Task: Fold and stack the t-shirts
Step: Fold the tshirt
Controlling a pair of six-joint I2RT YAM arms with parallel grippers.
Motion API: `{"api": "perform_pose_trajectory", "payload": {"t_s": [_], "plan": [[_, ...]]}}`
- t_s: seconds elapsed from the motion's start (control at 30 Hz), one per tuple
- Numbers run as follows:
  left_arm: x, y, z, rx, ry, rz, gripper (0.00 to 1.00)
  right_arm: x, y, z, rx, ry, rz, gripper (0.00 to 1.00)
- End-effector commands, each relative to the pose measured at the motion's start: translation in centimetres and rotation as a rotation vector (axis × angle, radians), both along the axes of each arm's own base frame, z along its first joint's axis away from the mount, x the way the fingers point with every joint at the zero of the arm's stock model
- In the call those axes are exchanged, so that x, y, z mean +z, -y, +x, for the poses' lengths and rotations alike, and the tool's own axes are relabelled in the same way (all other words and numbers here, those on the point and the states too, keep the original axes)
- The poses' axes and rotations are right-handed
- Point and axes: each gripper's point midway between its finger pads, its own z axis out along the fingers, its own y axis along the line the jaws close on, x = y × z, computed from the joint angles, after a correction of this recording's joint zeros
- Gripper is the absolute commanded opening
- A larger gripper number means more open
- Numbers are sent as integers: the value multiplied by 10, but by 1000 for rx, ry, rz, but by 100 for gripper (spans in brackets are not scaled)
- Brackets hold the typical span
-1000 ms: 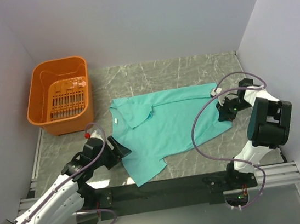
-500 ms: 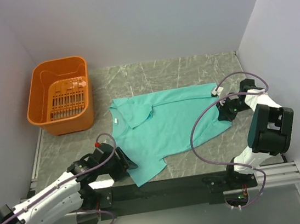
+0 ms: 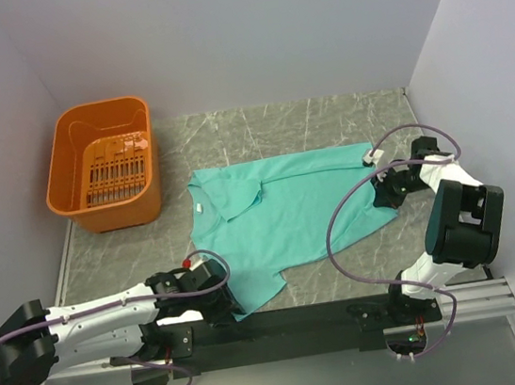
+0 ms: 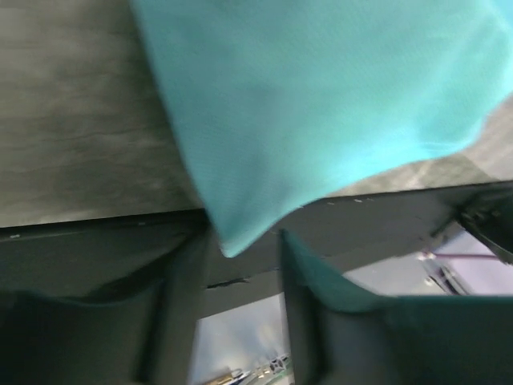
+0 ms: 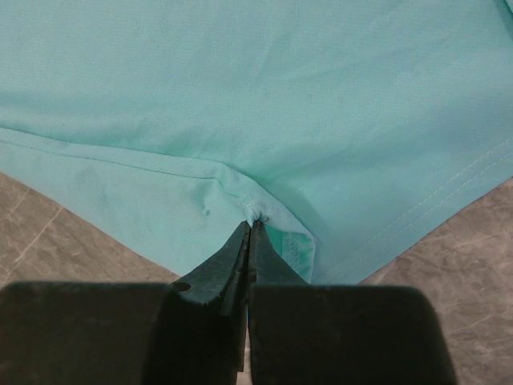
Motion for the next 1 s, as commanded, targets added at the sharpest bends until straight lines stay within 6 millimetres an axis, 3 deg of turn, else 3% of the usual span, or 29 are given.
{"api": "perform_pose_trajectory", "payload": {"t_s": [0.0, 0.17, 0.27, 0.43, 0.53, 0.63, 0.97], "plan": [[10, 14, 15, 85, 29, -31, 41, 10, -2, 4, 4, 57, 8, 0], [16, 18, 18, 71, 48, -30, 4, 11, -1, 1, 7, 54, 11, 0], [28, 19, 19, 57, 62, -41, 1, 14, -1, -3, 14, 54, 14, 0], [59, 9, 47, 140, 192, -47, 0, 40, -1, -6, 34, 83, 62, 0], [71, -2, 70, 201, 226, -64, 0, 55, 2, -1, 29, 112, 102, 0], [88, -18, 108, 262, 297, -86, 0, 62, 3, 5, 15, 114, 126, 0], [136, -32, 203, 347, 441, -109, 0, 64, 6, 20, -42, 116, 165, 0]]}}
